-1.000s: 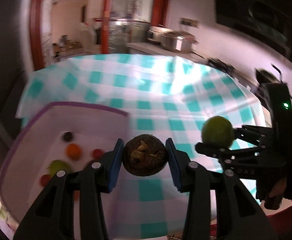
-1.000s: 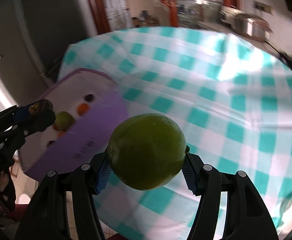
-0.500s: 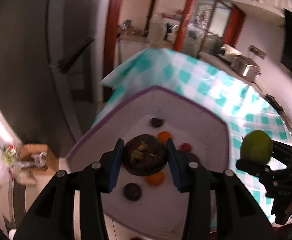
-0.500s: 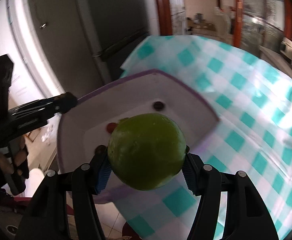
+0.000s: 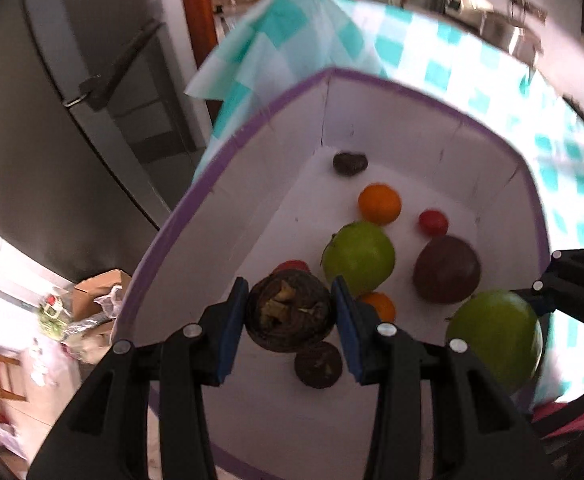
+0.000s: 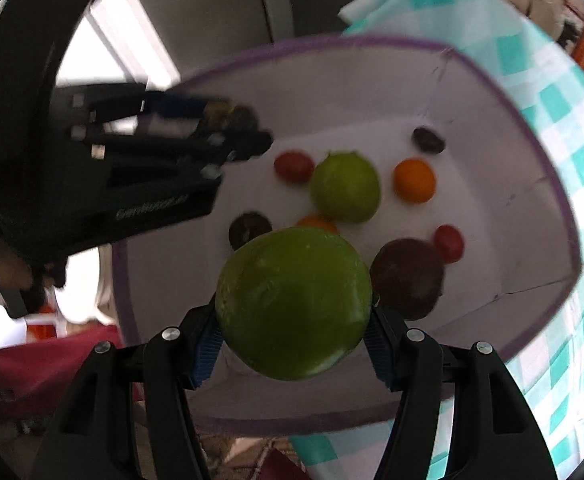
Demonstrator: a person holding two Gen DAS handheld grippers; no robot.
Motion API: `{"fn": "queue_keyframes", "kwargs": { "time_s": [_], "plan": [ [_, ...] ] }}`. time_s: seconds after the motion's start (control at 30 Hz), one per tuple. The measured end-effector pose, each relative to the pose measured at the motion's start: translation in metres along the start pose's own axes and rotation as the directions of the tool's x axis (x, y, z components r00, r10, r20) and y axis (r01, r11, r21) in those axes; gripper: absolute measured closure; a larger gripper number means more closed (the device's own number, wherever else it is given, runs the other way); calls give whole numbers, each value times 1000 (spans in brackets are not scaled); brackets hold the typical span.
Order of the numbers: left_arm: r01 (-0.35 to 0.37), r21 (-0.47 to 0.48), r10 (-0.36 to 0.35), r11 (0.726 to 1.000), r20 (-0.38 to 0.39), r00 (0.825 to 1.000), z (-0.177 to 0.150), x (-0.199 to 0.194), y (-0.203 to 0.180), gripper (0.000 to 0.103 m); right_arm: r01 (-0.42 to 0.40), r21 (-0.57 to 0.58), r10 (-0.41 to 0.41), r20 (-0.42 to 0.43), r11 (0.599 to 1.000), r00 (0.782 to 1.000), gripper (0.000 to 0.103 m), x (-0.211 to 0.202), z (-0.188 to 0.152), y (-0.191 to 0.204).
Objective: Organize fruits
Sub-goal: 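Carry the green fruit and chestnut over the white box, then open both tools to drop the green fruit and chestnut into the box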
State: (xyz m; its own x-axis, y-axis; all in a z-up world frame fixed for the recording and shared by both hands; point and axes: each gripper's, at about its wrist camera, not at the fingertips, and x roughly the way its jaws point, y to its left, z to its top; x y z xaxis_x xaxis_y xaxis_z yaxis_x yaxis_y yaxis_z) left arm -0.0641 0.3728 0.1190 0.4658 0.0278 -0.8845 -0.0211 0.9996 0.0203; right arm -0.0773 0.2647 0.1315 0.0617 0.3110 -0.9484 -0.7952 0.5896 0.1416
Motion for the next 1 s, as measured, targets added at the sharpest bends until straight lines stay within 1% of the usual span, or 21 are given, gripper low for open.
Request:
{"fn": "queue_keyframes", "kwargs": {
  "time_s": [0.13, 0.17, 0.23, 0.37, 0.47, 0.5, 0.6, 0.7, 0.83, 0.87, 0.9, 0.93, 1.0],
  "plan": [
    [-16, 54, 21, 998, -94, 995, 4, 21, -1, 60, -8, -21, 6, -108, 1000, 994, 43, 22, 7, 3],
    [-22, 63, 29, 998, -119, 992, 4, 27, -1, 60, 0, -24, -3, -137, 1000, 991, 43, 30, 8, 5],
    [-25, 72, 35, 997, -150, 988, 2, 36, 0, 60, 14, -36, -20, -169, 999, 985, 43, 38, 7, 7],
    [-26, 75, 40, 997, -192, 981, -4, 48, 1, 60, 37, -23, -41, -216, 999, 976, 43, 51, 6, 4],
    [-30, 59, 42, 998, -216, 975, -7, 54, 4, 60, 50, -7, -50, -243, 999, 969, 43, 59, 8, 0],
    [-25, 54, 36, 998, -212, 977, -7, 54, 5, 60, 56, -4, -55, -255, 998, 965, 43, 63, 8, -1],
    [-34, 60, 47, 998, -222, 974, -5, 55, 6, 60, 64, 4, -60, -279, 998, 958, 43, 69, 5, -1],
    [-27, 40, 35, 999, -230, 972, -5, 56, 10, 59, 59, 8, -54, -279, 998, 959, 43, 69, 6, -1],
    [-23, 46, 33, 999, -236, 971, -3, 60, 9, 59, 65, 31, -53, -295, 997, 954, 42, 68, 3, -4],
    [-24, 47, 34, 999, -239, 970, -3, 60, 9, 59, 63, 37, -49, -290, 997, 956, 42, 67, 11, -8],
    [-25, 47, 36, 999, -239, 970, -3, 61, 9, 58, 55, 44, -41, -280, 998, 959, 42, 66, 11, -9],
    [-26, 46, 36, 999, -237, 971, -2, 60, 9, 55, 50, 47, -35, -274, 998, 961, 41, 64, 12, -10],
    [-25, 44, 35, 999, -233, 972, -2, 61, 8, 50, 57, 53, -41, -268, 997, 963, 37, 61, 12, -12]
  ]
}}
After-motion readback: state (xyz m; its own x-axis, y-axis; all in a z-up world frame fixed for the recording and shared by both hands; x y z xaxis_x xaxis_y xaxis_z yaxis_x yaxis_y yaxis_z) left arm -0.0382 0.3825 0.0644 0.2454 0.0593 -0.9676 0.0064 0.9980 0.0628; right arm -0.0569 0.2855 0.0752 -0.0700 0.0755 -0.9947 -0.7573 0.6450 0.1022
